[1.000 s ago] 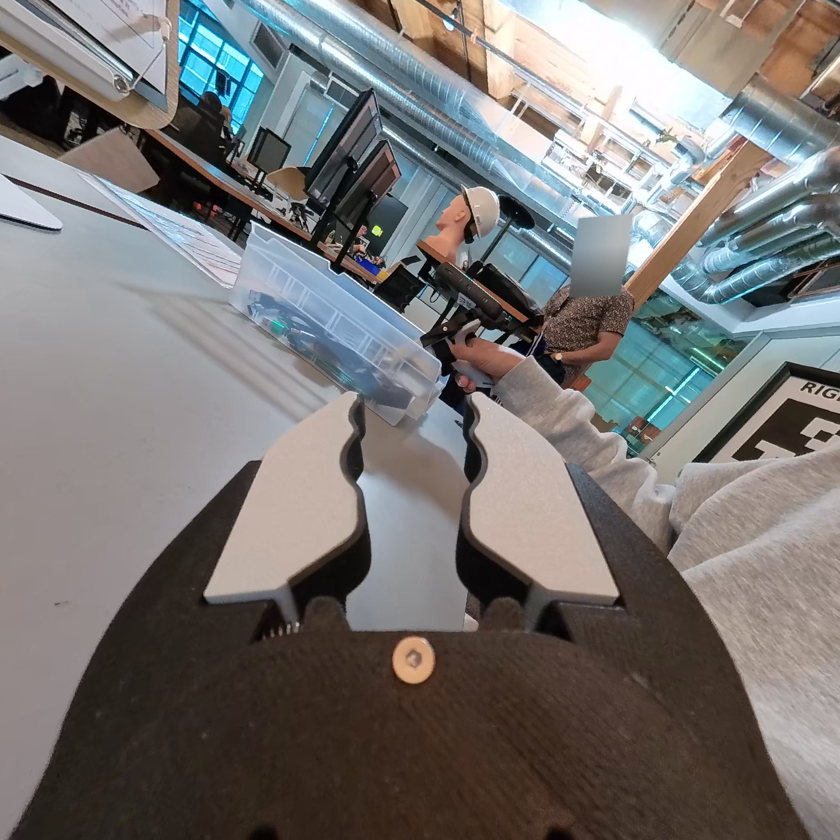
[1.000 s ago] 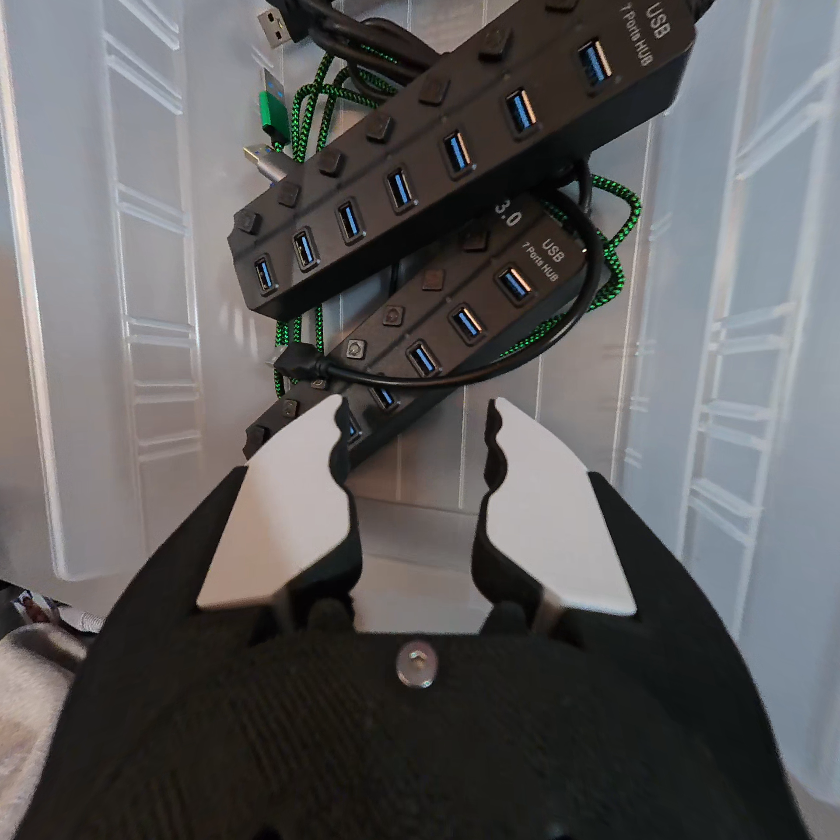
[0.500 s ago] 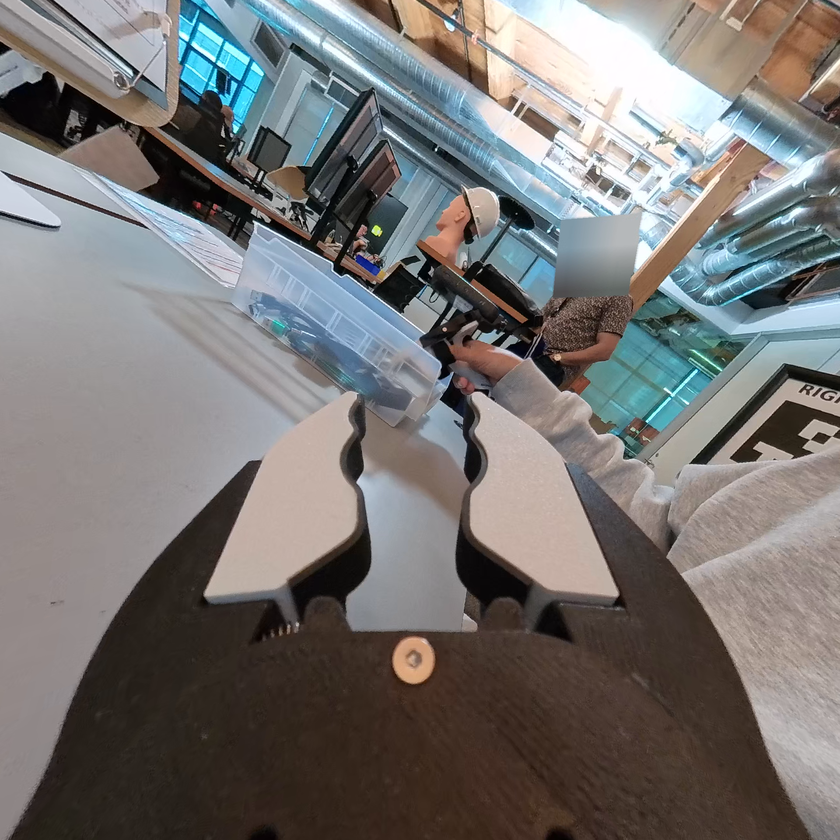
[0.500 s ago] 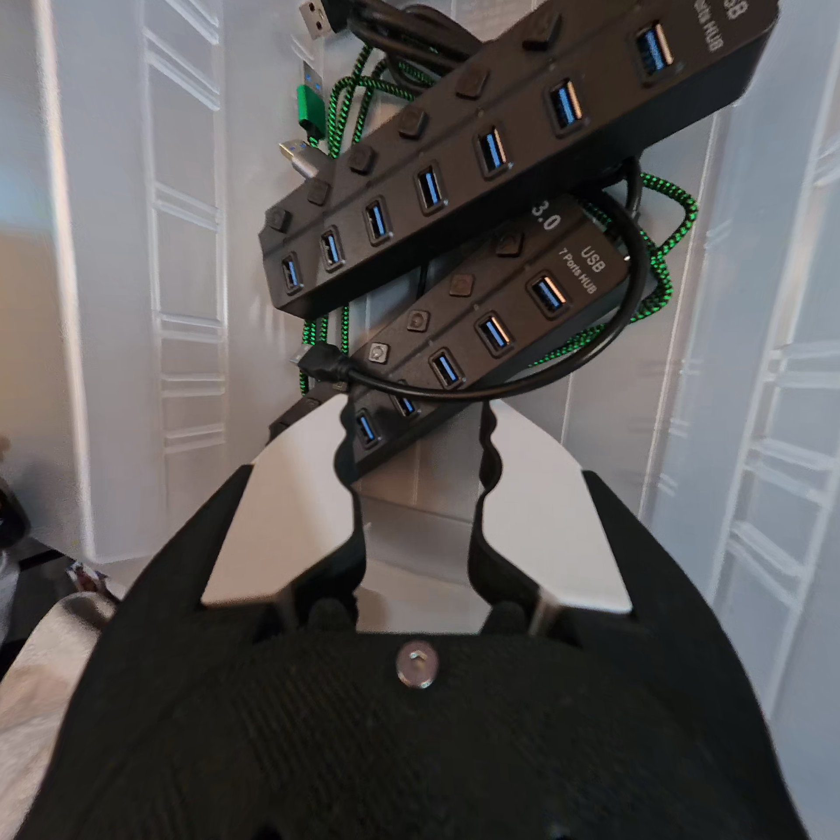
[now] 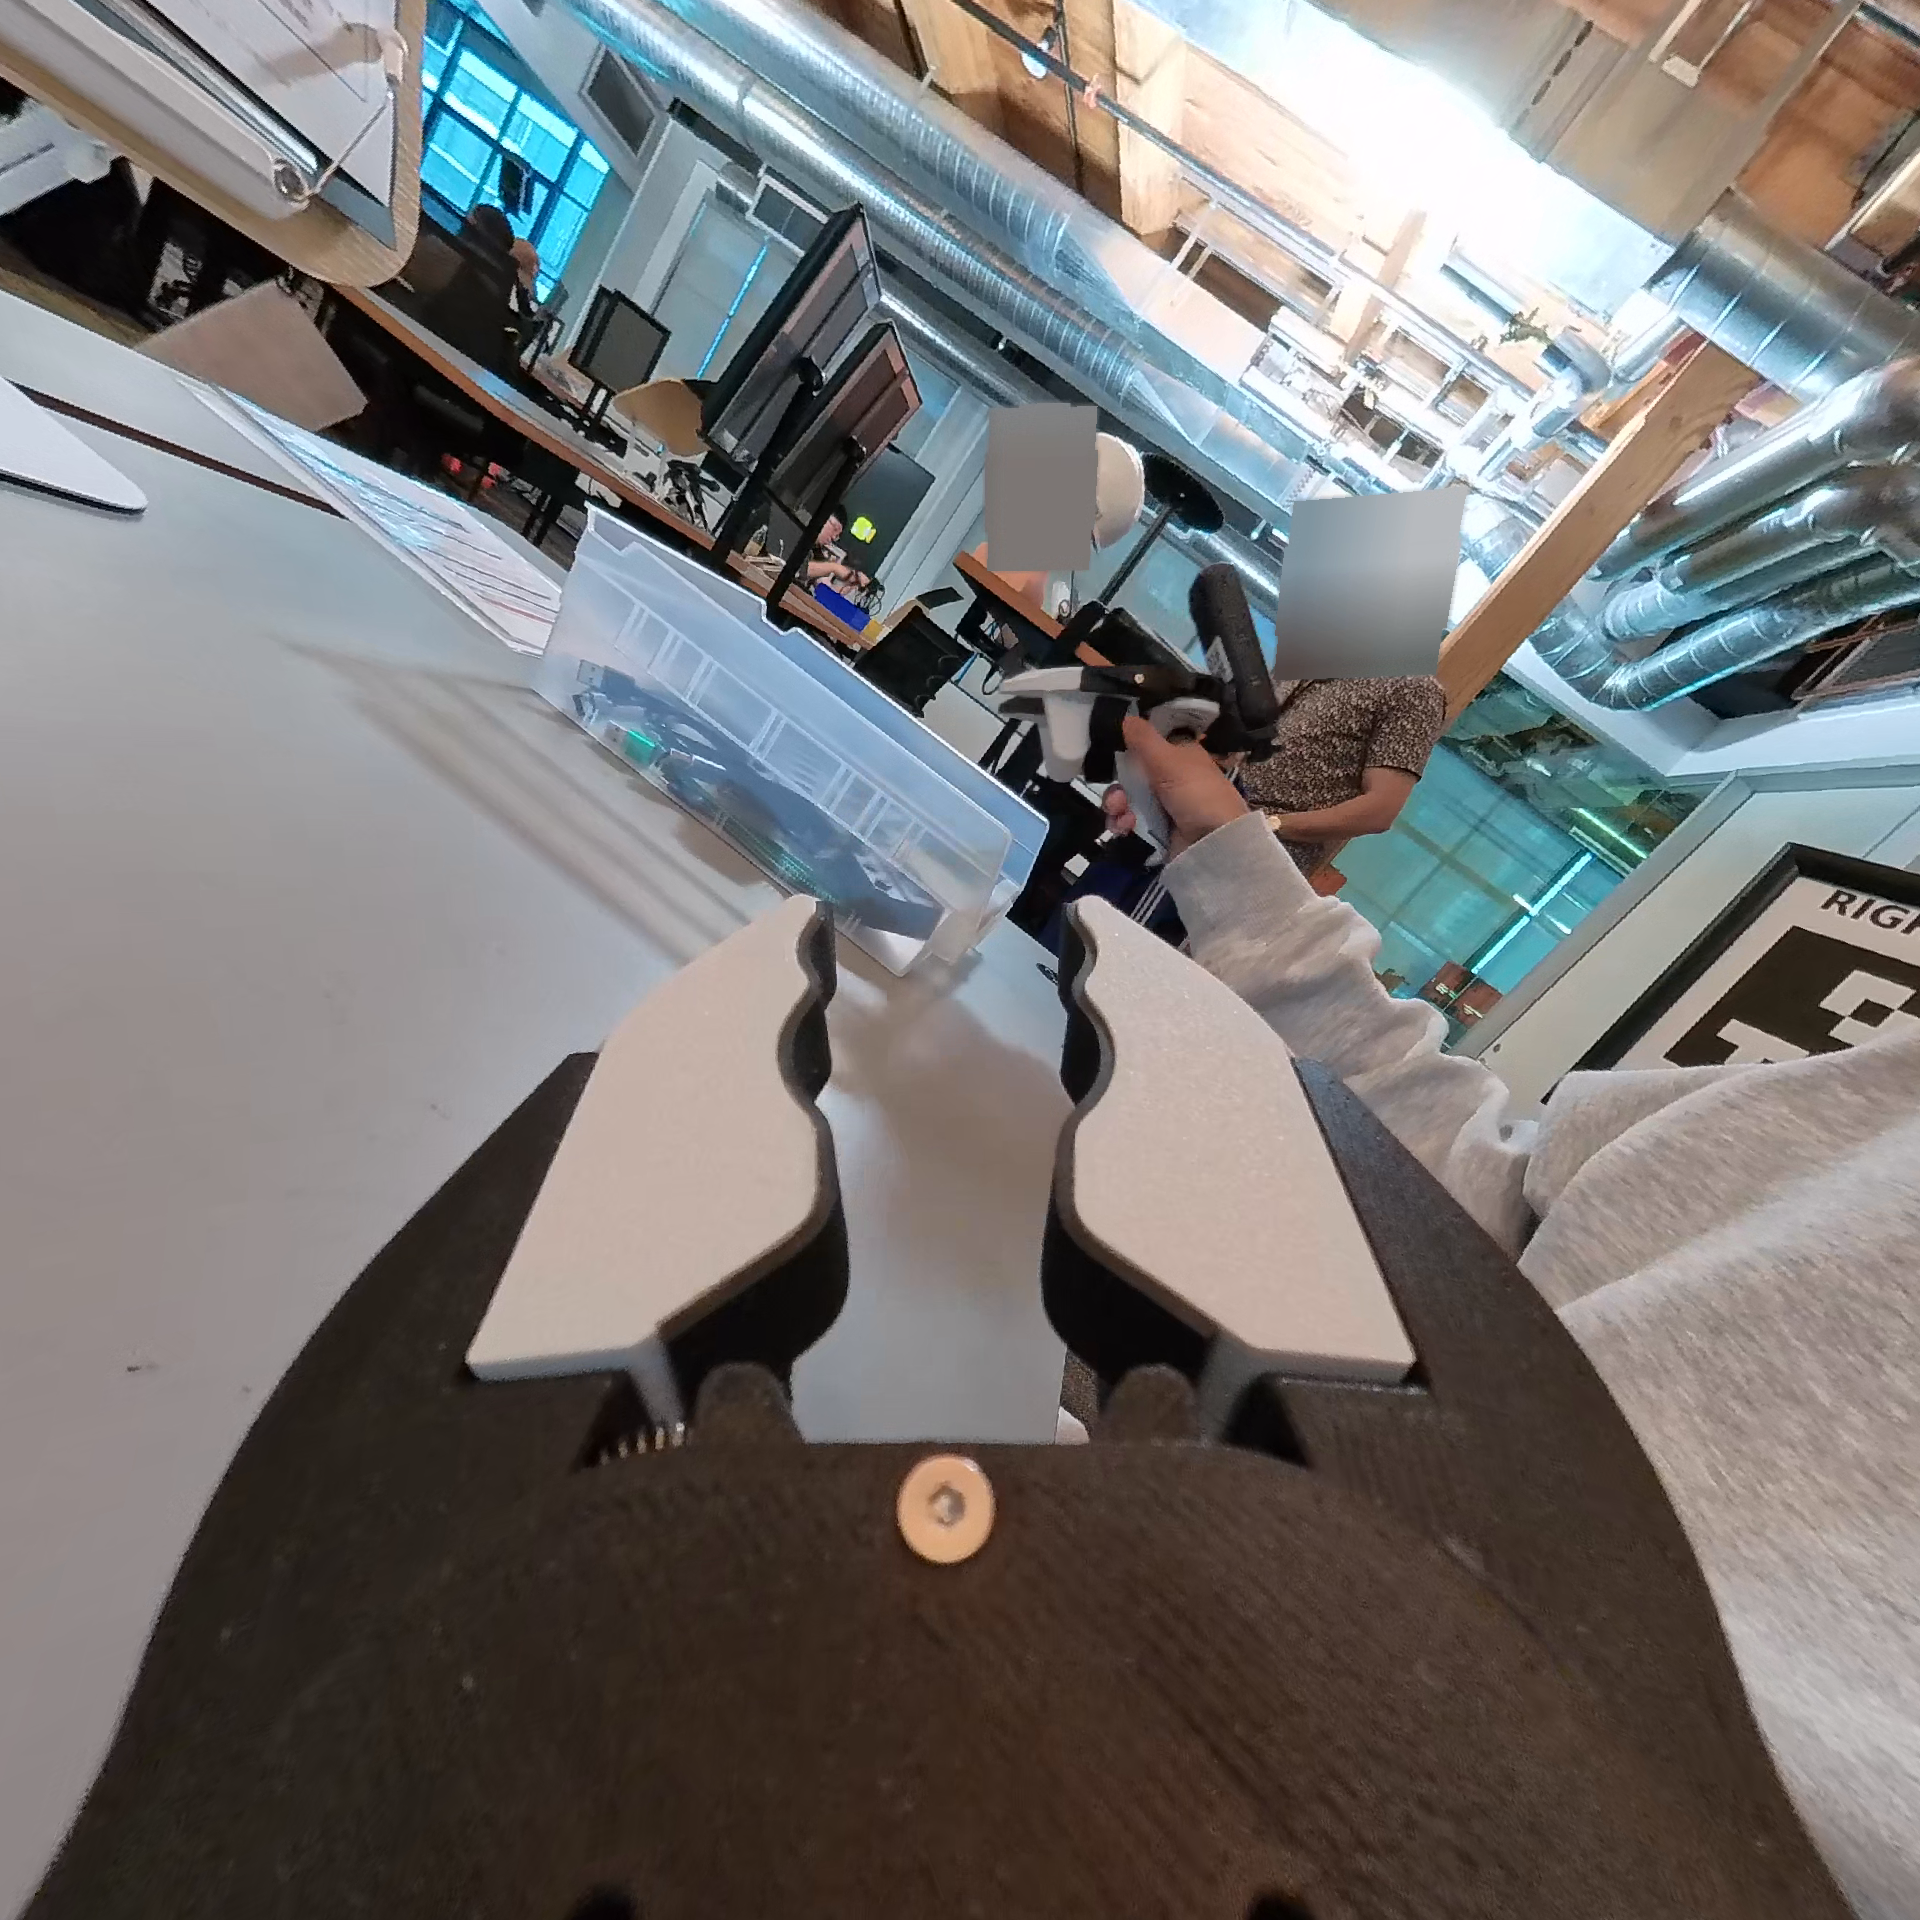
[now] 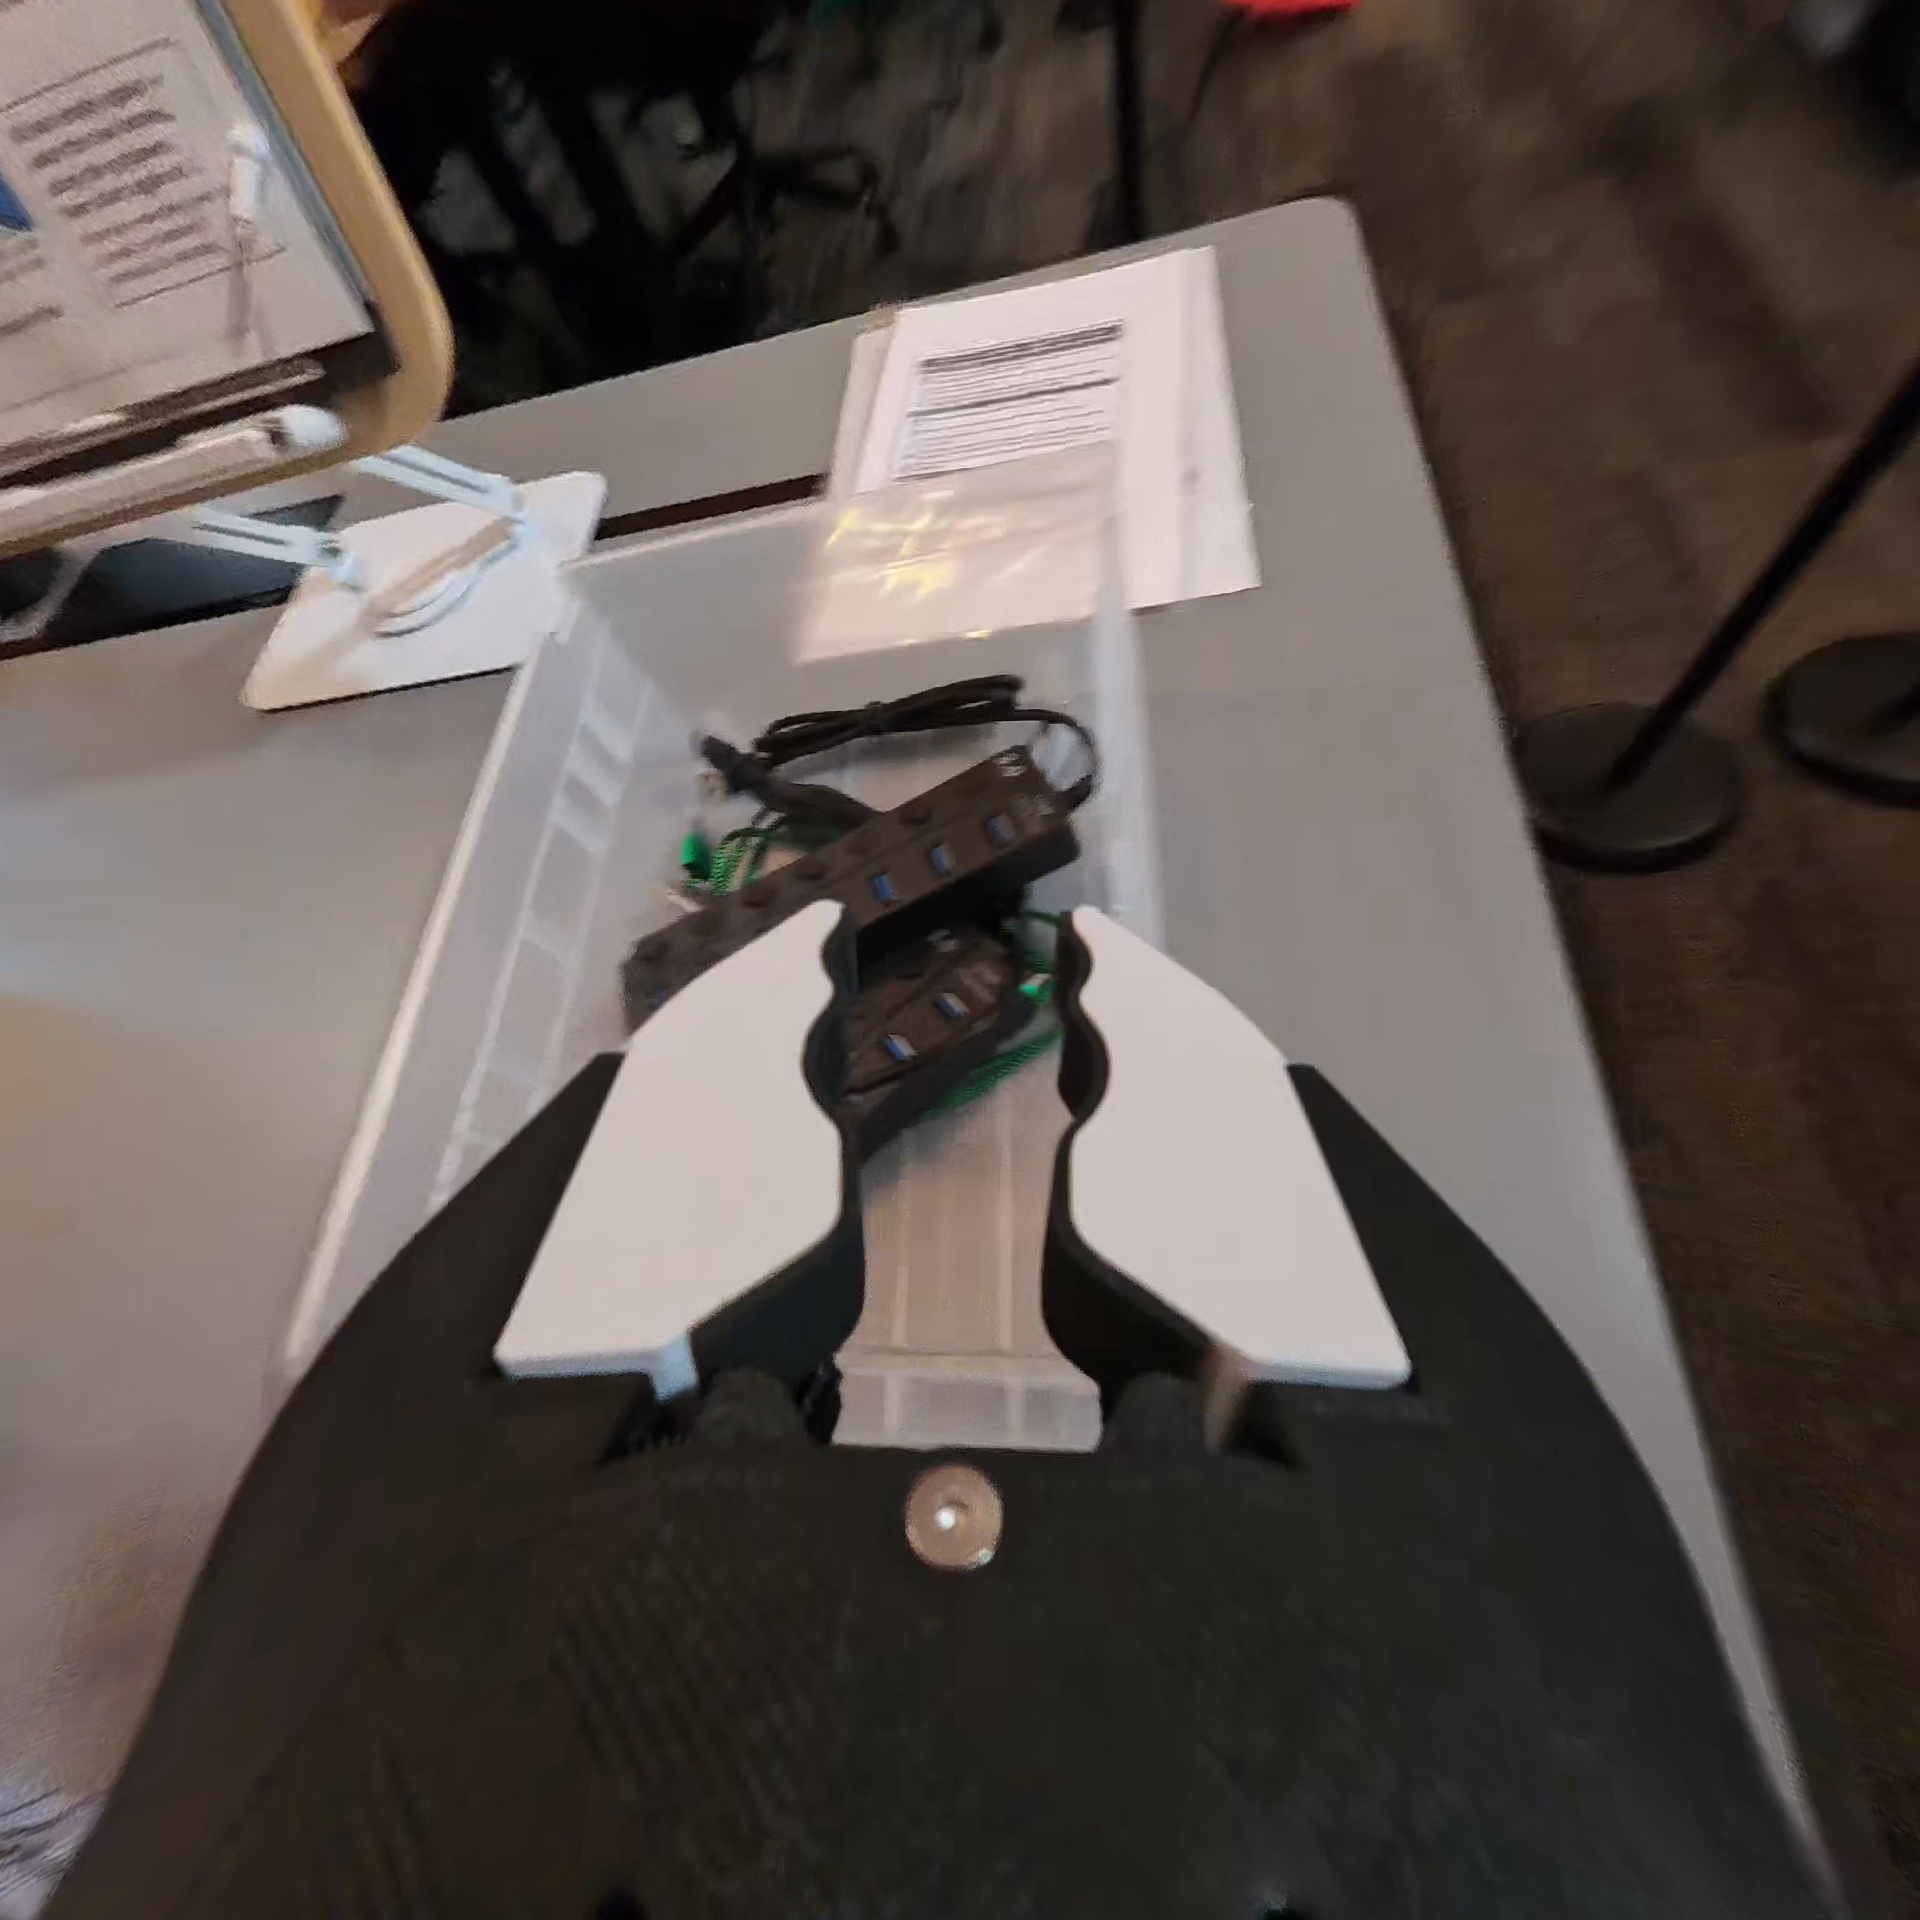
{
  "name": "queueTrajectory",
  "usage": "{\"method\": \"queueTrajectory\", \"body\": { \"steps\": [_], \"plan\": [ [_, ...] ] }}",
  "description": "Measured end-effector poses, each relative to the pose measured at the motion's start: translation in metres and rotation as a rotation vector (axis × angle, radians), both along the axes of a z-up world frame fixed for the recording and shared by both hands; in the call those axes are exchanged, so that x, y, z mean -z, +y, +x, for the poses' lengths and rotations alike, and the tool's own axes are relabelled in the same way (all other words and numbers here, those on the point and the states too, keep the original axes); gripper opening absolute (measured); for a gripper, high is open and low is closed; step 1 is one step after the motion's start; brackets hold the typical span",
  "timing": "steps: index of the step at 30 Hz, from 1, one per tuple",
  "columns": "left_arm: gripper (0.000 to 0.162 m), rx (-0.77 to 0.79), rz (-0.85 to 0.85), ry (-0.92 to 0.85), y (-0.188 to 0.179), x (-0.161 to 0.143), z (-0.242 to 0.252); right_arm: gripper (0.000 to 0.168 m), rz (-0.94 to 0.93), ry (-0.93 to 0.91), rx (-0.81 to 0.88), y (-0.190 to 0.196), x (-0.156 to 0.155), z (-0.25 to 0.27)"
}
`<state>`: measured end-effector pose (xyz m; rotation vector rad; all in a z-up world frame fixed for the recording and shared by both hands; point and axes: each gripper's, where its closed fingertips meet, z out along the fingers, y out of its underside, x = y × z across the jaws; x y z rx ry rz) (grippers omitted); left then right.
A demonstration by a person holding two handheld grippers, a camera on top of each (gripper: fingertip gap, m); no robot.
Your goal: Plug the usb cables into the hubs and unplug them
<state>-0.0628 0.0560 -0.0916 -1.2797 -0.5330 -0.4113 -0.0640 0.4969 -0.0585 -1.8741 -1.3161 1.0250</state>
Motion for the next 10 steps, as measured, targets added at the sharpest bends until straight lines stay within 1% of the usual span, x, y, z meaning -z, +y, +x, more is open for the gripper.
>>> {"method": "queueTrajectory", "body": {
  "steps": [1,4,8,10],
  "plan": [
    [0.042,0.000,0.000,0.000,0.000,0.000,0.000,0.042,0.031,-0.015,0.026,0.010,0.002,0.005],
    [0.042,0.002,-0.002,0.001,0.001,0.000,0.001,0.052,0.073,-0.129,0.051,0.028,0.027,0.016],
    [0.042,0.001,-0.006,0.008,0.002,0.000,0.002,0.052,0.169,-0.245,0.047,0.042,0.061,0.020],
    [0.042,0.001,-0.007,0.010,0.002,0.000,0.003,0.052,0.205,-0.304,0.025,0.043,0.079,0.021]
  ]
}}
